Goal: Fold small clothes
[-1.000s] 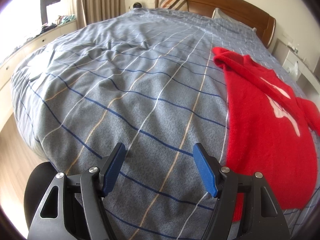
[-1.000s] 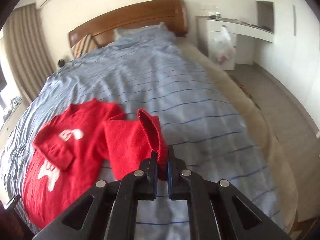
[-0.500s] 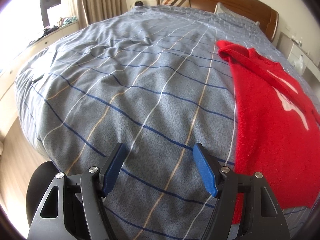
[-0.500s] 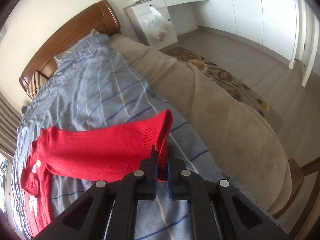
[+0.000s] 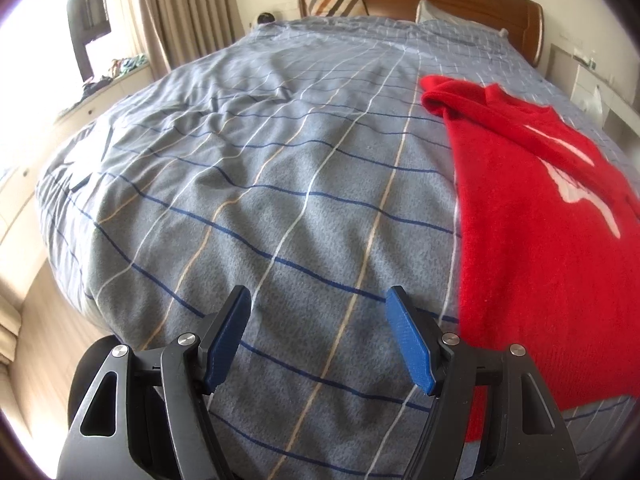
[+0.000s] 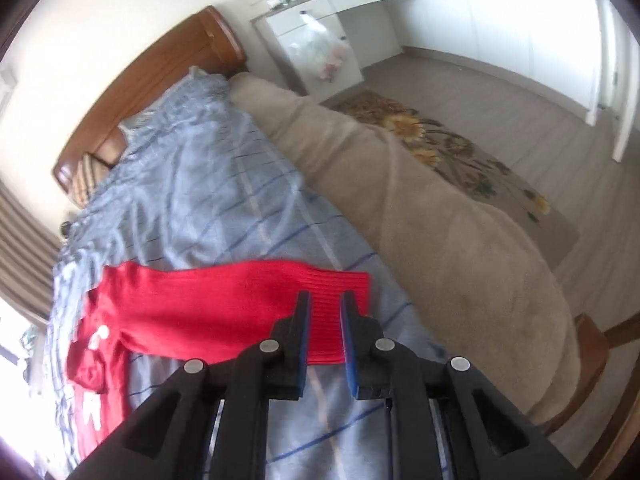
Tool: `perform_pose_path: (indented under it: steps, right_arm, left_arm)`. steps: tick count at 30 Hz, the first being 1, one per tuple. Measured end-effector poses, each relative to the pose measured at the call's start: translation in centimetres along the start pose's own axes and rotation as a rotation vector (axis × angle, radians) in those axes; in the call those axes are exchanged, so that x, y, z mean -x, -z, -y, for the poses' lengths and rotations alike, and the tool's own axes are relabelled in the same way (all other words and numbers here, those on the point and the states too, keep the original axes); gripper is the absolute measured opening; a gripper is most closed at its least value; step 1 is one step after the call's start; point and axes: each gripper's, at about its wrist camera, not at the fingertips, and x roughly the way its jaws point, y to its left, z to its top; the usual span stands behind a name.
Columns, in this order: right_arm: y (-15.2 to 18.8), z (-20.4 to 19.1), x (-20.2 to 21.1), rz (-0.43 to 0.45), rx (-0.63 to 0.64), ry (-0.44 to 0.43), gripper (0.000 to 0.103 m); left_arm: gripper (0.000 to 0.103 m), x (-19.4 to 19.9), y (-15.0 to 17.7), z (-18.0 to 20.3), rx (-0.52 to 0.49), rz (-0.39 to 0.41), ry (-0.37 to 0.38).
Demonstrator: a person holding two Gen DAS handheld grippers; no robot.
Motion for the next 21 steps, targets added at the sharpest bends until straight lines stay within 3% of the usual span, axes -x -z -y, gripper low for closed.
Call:
perform_pose_path:
  steps: [2,4,7,10,13,16,18,21]
  right_arm:
    - [0.7,-0.5,-1.8,-0.062,0.029,0.021,0.016]
    - [2.0,0.7,-3.6,-0.119,0.013,0.1,0.016]
    - [3.2,1.4,-2.6,-0.042,-0.015,0.125,0.012]
    - [4.6,-0.8,0.0,0.055,0.054,0.158,0.02]
    - [6.7,-3.6,1.9,0.101,0.134,0.106,0.028]
    - [9.4,-5.7,2.2,0.092,0.177,0.036,0.029]
    - [11.2,-6.8,2.0,0.081,0.192,0.002,0.029]
    - [13.8,-8.3,1.9,0.079,0.22,-0.025,0.029]
  left_arm:
    - [0.072,1.0,-0.6,0.9,-0.056,0.029,0.004]
    - [0.072,2.6,-1.8,1.7,-0.116,0.075,0.015]
    - [0.081,5.1,-5.0,3.4,-0.208,0.145,0.086]
    - [0.09,6.1,-8.5,7.4,-0.36,0.178,0.191]
    - [0.09,5.0,-10.3,14.1,-0.6,0.174,0.277]
    - [0.082,2.7,-10.1,20.9,-0.864,0.223,0.277]
    - [0.074,0.5,-10.4,24.4,-0.973,0.174,0.304]
    - [0.073,-2.1,-10.4,27.9,-1.068,0.122,0.318]
